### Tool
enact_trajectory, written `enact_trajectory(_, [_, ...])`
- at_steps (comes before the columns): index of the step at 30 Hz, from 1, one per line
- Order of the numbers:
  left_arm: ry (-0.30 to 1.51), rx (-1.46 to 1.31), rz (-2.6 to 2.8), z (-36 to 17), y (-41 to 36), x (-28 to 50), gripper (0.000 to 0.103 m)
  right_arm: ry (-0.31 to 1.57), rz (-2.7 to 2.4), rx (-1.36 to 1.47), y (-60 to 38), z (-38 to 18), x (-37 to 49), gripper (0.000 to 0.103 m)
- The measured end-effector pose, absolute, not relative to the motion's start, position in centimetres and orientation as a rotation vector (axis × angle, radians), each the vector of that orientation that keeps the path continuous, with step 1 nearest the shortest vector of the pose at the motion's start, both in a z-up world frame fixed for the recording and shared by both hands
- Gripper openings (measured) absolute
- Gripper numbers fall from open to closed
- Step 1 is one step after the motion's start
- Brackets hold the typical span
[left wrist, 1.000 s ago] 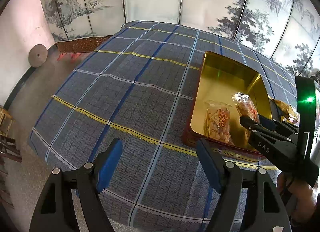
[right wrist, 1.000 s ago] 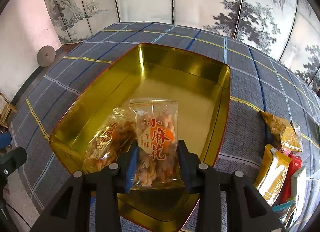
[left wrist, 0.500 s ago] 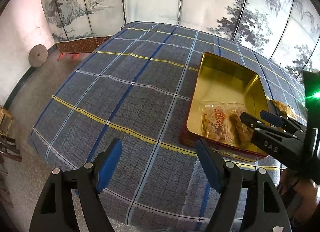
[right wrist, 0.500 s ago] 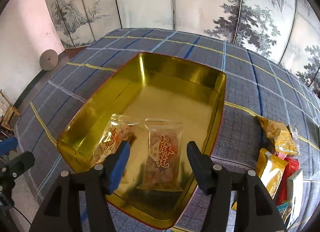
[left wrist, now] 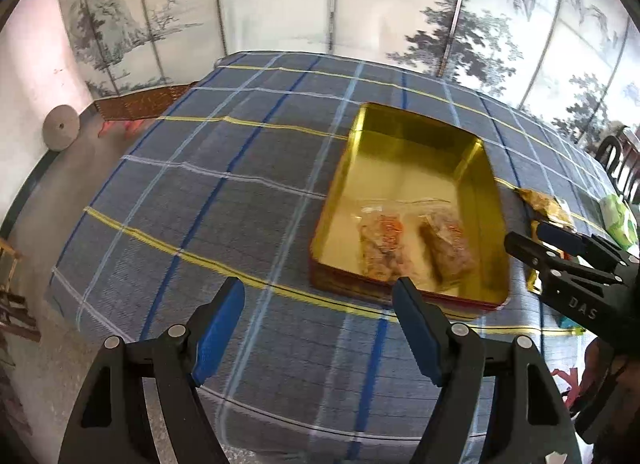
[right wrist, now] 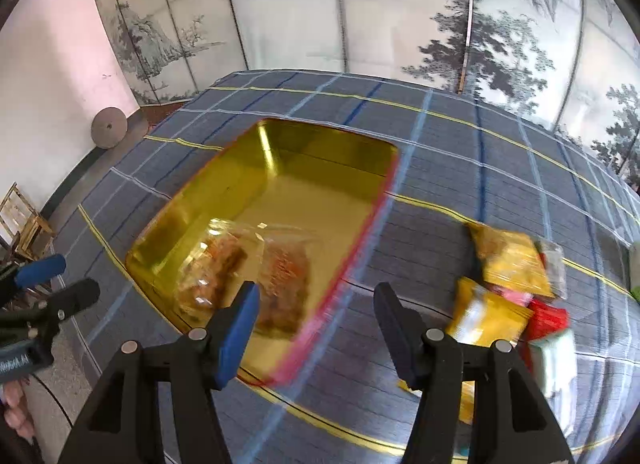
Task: Organize snacks
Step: 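Grasp the blue-and-white box with the right gripper and lift it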
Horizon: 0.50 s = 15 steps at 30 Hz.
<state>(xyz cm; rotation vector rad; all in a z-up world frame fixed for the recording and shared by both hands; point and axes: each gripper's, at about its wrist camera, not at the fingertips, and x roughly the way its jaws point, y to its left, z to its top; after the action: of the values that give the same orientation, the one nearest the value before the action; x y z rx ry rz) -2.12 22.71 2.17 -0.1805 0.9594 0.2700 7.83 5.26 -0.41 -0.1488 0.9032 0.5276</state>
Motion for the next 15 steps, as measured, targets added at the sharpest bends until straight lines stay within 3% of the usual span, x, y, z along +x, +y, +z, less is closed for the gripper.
enact_trajectory(15, [0.992, -0.105, 0.128, 1.4, 16.0, 0.2, 0.073, 0.89, 0.303, -0.124, -10.7, -0.7, 8.2, 0.061])
